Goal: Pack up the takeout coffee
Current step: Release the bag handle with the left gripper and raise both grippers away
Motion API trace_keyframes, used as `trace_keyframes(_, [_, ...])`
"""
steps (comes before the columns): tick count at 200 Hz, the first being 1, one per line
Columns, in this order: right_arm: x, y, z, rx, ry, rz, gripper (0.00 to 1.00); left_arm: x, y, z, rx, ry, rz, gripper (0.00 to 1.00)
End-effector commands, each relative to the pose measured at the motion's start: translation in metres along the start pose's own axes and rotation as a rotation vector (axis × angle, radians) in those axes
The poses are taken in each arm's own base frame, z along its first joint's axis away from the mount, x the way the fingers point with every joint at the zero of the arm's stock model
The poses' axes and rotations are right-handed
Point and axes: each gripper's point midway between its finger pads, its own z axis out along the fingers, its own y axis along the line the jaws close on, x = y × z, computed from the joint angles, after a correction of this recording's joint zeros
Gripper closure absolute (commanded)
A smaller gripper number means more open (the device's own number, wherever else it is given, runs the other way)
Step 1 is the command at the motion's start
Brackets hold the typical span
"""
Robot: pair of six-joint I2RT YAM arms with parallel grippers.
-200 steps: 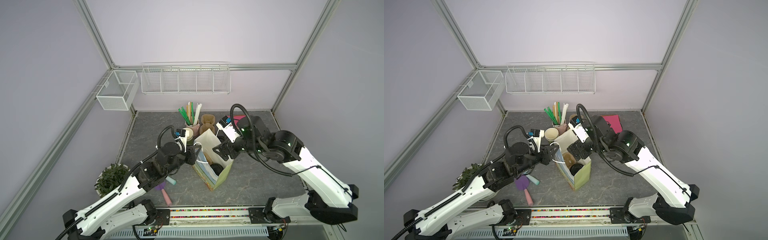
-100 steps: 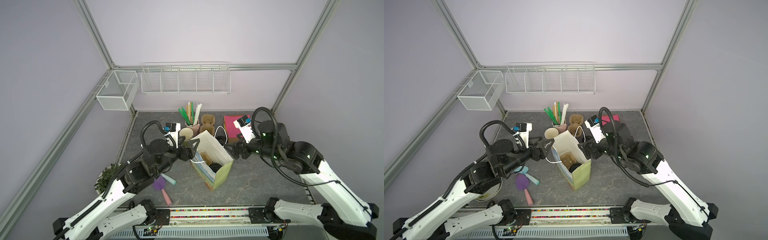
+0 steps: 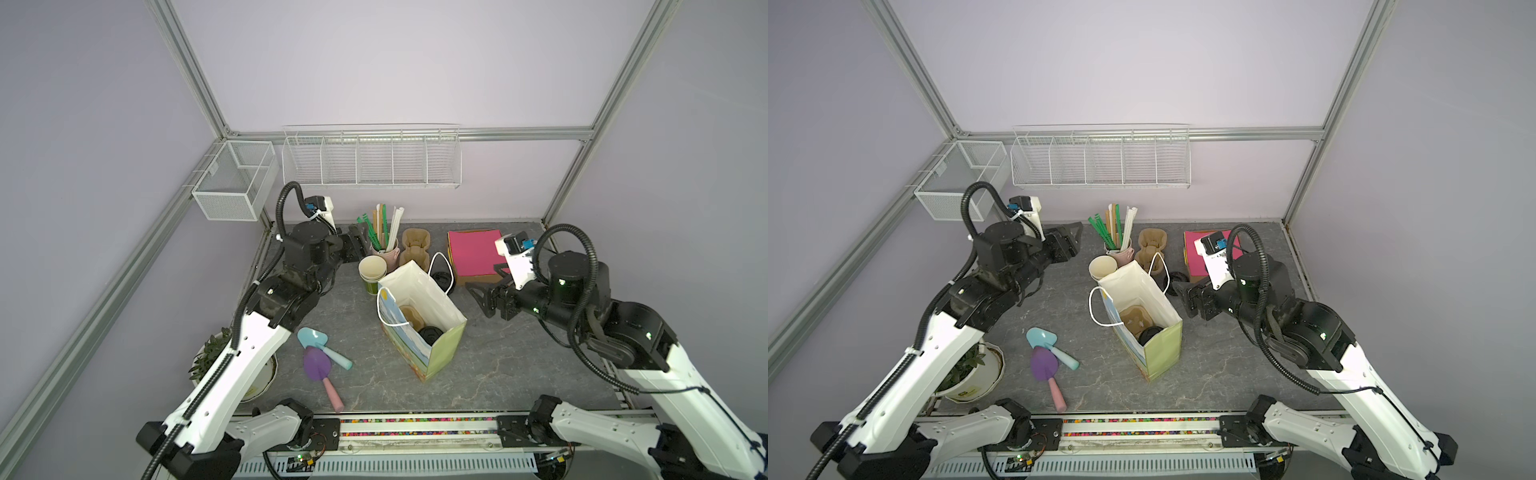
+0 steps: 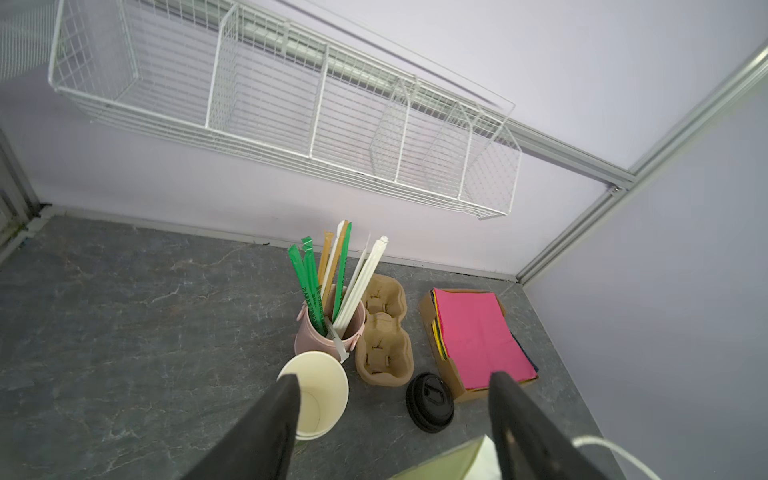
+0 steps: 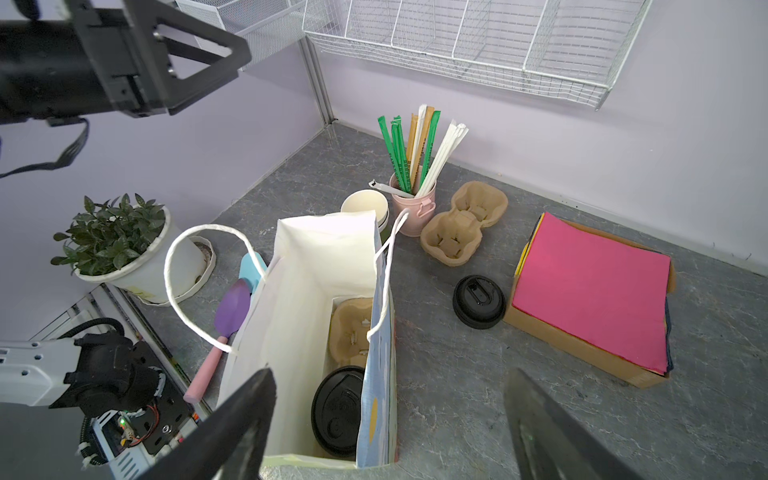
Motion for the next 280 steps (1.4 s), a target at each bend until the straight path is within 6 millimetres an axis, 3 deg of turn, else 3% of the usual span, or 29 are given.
trace_keyframes(1, [-0.004, -0.002, -0.002, 0.005, -0.034, -0.019, 0.12, -0.01, 0.009, 0.024, -0.007, 0.0, -0.033, 0.34])
trace_keyframes(53, [0.004, -0.001, 0.004, -0.002, -0.021, -0.048, 0.12, 0.002, 0.061, 0.116, -0.023, 0.069, -0.165, 0.5])
trace_keyframes(90, [0.009, 0.0, 0.01, -0.011, -0.009, -0.072, 0.12, 0.011, 0.067, 0.17, 0.019, 0.12, -0.167, 0.59])
trace_keyframes(131, [0.013, 0.0, 0.016, -0.011, 0.0, -0.09, 0.12, 0.03, 0.074, 0.208, 0.059, 0.153, -0.206, 0.63])
trace_keyframes(148, [0.015, 0.001, 0.016, -0.018, -0.003, -0.093, 0.12, 0.04, 0.084, 0.218, 0.022, 0.168, -0.208, 0.71])
trace_keyframes(199, [0.016, 0.003, 0.012, -0.034, -0.017, -0.094, 0.12, 0.053, 0.106, 0.23, -0.072, 0.182, -0.153, 0.73])
trace_keyframes(212, [0.017, 0.003, 0.011, -0.036, -0.019, -0.094, 0.12, 0.052, 0.108, 0.23, -0.082, 0.179, -0.141, 0.71])
trace_keyframes(231, [0.018, 0.004, 0.01, -0.044, -0.021, -0.093, 0.12, 0.047, 0.109, 0.226, -0.093, 0.158, -0.126, 0.59])
trace_keyframes(246, [0.019, 0.004, 0.01, -0.045, -0.021, -0.091, 0.12, 0.045, 0.111, 0.224, -0.107, 0.148, -0.118, 0.56])
trace_keyframes(280, [0.019, 0.005, 0.008, -0.049, -0.027, -0.09, 0.12, 0.057, 0.117, 0.232, -0.12, 0.174, -0.119, 0.68])
